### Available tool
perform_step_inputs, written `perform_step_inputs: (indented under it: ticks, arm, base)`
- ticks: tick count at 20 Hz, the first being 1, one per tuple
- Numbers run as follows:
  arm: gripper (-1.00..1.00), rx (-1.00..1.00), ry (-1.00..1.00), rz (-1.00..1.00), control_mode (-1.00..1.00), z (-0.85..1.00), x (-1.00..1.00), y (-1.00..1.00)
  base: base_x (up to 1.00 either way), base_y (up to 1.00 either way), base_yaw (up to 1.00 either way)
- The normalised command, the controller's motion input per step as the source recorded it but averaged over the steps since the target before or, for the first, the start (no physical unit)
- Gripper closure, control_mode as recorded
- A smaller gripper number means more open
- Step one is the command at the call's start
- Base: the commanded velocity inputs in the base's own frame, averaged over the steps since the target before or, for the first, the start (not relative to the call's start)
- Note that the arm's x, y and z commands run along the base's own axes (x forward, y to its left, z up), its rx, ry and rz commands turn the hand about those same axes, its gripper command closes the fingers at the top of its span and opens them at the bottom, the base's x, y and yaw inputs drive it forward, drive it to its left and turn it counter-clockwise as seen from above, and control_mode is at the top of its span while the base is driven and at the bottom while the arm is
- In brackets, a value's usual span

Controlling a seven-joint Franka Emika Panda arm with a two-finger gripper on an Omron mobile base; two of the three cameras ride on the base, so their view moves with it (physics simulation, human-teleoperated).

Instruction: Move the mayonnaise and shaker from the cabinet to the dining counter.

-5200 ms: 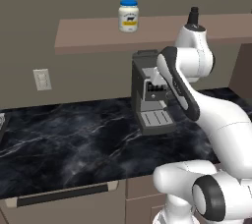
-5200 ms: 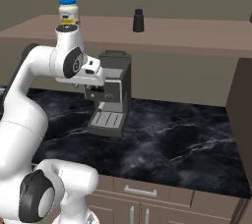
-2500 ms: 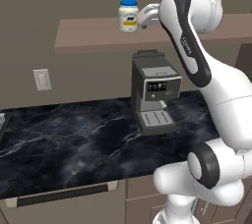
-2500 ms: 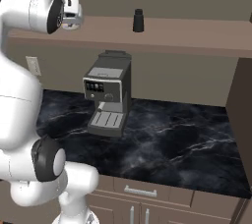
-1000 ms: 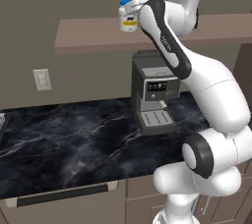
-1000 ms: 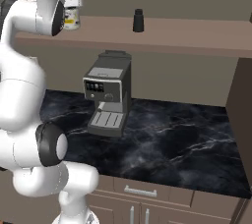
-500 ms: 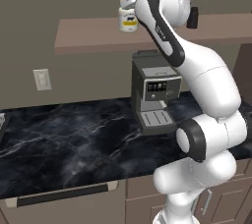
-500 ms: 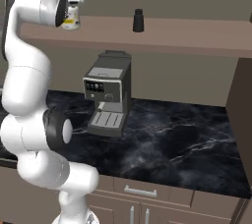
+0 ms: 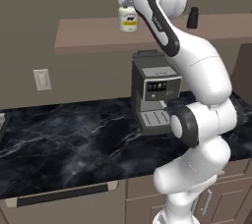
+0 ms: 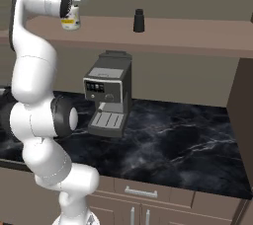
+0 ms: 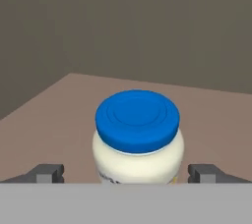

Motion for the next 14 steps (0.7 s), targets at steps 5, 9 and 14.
perform_step_inputs:
  ticks: [5, 9, 14]
  arm:
    - [-1.00, 0.00, 0.00, 0.00, -1.00, 0.00, 0.21, 0.01]
    - [-1.00, 0.00, 0.00, 0.00, -1.00, 0.00, 0.14, 0.09]
    - [-1.00, 0.00, 0.00, 0.00, -1.00, -0.05, 0.12, 0.14]
  base:
    - [0.00, 0.00, 0.00]
    - [0.00, 0.00, 0.00]
    - [0.00, 0.00, 0.00]
